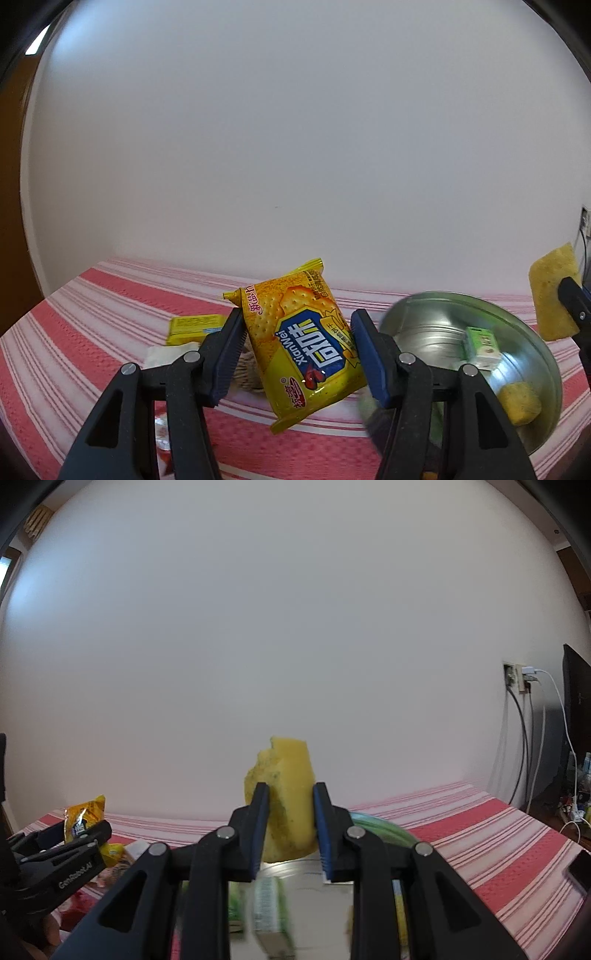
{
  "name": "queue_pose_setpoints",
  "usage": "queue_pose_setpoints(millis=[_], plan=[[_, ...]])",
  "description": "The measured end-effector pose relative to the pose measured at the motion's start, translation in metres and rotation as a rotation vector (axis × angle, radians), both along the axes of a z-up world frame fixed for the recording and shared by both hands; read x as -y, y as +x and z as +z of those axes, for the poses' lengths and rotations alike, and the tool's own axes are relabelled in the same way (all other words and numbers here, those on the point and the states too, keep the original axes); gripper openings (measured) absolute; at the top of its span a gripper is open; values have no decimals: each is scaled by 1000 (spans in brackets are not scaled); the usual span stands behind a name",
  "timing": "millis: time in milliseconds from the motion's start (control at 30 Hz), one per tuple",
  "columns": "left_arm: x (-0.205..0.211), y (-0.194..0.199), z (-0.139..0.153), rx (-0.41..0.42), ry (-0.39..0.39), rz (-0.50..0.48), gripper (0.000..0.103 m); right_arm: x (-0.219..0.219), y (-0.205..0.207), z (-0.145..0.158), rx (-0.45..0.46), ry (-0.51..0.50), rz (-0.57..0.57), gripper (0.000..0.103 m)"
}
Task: Organize objects
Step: 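Carry the biscuit packet and sponge toward the metal tin, then open the left tool over the tin while the right tool releases the sponge inside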
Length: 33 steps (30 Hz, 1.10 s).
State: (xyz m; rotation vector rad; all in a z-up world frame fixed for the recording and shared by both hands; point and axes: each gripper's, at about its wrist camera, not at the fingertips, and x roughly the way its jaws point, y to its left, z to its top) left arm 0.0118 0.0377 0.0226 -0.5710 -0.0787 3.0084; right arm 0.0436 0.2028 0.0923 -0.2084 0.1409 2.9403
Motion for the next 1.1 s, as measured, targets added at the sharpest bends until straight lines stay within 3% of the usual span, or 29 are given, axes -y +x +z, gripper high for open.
queue_pose_setpoints(millis=[267, 667, 1100], plan=[[-30, 3, 2, 2, -25, -71, 60, -30, 5, 7, 16, 18, -68, 24], [-98, -1, -7, 60, -66, -171, 60, -79, -18, -26, 115, 85, -115, 24], [-126, -12, -35, 149, -138, -202, 61, -93, -41, -52, 253, 80, -58, 24]])
